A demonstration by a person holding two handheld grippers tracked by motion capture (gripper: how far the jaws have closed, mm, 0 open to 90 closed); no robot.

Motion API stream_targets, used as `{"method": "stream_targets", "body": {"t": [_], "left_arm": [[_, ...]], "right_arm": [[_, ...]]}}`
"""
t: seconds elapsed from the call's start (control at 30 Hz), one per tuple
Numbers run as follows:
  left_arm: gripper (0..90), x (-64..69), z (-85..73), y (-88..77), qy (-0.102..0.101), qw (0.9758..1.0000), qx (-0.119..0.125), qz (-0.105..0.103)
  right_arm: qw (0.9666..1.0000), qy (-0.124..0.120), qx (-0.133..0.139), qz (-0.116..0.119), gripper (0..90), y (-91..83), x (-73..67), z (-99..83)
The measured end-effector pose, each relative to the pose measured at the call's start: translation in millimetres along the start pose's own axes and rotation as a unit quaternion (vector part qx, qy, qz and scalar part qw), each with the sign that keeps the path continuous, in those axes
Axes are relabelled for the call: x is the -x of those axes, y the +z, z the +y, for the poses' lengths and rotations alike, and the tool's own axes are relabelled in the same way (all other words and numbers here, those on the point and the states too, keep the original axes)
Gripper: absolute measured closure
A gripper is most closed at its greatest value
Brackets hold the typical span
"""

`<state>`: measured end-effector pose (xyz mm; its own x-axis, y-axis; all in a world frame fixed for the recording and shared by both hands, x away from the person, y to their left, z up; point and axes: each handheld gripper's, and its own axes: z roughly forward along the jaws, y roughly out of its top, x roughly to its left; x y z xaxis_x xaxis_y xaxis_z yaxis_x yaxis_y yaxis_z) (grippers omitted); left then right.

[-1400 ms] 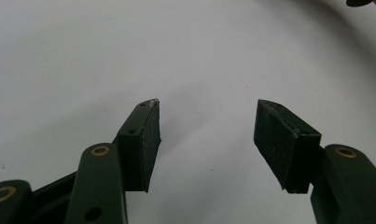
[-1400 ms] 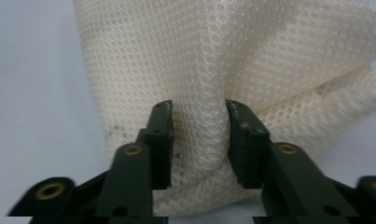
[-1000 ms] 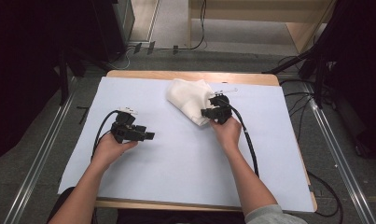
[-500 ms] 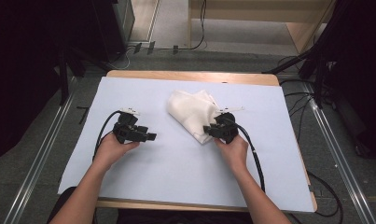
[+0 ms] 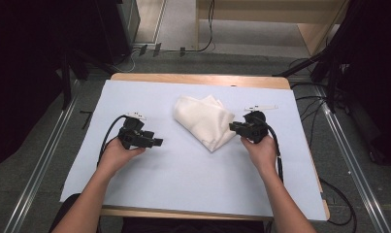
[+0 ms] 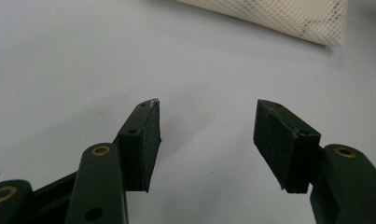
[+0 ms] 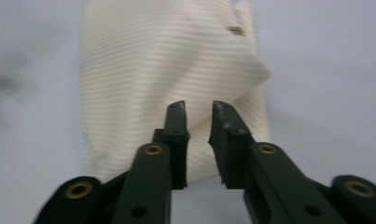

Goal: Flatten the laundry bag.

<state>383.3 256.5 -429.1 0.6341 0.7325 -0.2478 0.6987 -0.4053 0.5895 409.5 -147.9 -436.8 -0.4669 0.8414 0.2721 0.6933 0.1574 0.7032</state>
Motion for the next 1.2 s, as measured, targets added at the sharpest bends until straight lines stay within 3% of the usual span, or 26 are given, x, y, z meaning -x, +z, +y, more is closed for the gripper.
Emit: {"method": "stream_targets", "body": {"t": [0.17, 0.33, 0.4, 0.53, 0.8, 1.2], "left_arm": [[42.2, -2.1, -0.4, -1.3, -0.007, 1.0, 0.004, -0.002], [42.2, -3.2, -1.9, -3.0, -0.012, 0.9999, 0.007, 0.0], [42.1, -3.2, -2.7, -4.3, -0.014, 0.9999, 0.008, 0.001], [41.8, -3.5, -4.4, -7.3, -0.019, 0.9997, 0.012, 0.001], [41.6, -4.3, -6.7, -11.1, -0.022, 0.9997, 0.014, 0.002], [41.2, -6.6, -6.5, -13.6, -0.024, 0.9996, 0.012, 0.004]], "right_arm": [[0.9995, 0.008, -0.015, -0.025, 90.0, 16.5, 18.3, 5.4], [0.9992, 0.018, -0.019, -0.029, 90.0, 25.9, 27.3, 7.8], [0.9991, 0.033, -0.02, -0.019, 90.0, 27.1, 31.1, 6.7], [0.9996, 0.014, -0.014, -0.018, 90.0, 29.0, 29.1, 8.4], [0.9995, 0.012, -0.027, -0.012, 90.0, 41.3, 25.8, 7.6], [0.9997, -0.014, 0.012, 0.016, 90.0, 28.2, 4.2, 18.6]]}}
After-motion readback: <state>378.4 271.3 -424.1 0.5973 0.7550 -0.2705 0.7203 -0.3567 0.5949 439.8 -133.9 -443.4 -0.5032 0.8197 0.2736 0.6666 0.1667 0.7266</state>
